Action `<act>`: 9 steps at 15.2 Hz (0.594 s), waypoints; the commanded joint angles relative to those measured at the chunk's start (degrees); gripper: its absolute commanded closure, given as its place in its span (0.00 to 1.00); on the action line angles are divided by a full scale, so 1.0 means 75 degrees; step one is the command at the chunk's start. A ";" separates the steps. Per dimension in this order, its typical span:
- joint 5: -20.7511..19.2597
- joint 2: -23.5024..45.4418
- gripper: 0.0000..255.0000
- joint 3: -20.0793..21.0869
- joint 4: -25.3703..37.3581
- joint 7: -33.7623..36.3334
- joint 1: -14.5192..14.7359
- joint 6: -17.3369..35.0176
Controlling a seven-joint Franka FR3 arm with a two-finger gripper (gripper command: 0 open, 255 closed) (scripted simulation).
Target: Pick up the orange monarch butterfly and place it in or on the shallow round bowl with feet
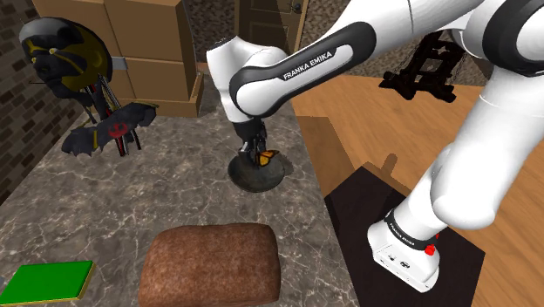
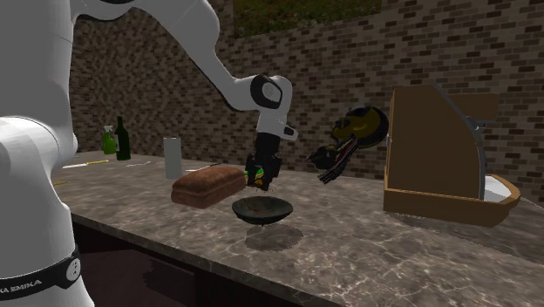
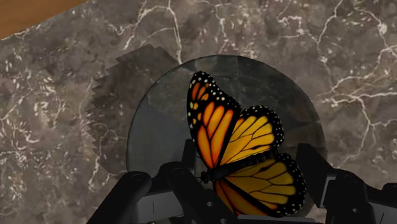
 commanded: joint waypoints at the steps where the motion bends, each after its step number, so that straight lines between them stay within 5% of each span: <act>1: -0.0040 0.0099 1.00 -0.0009 -0.0101 0.0035 0.0006 0.0195; 9: -0.0187 0.0466 1.00 -0.0048 -0.0282 0.0153 0.0036 0.0716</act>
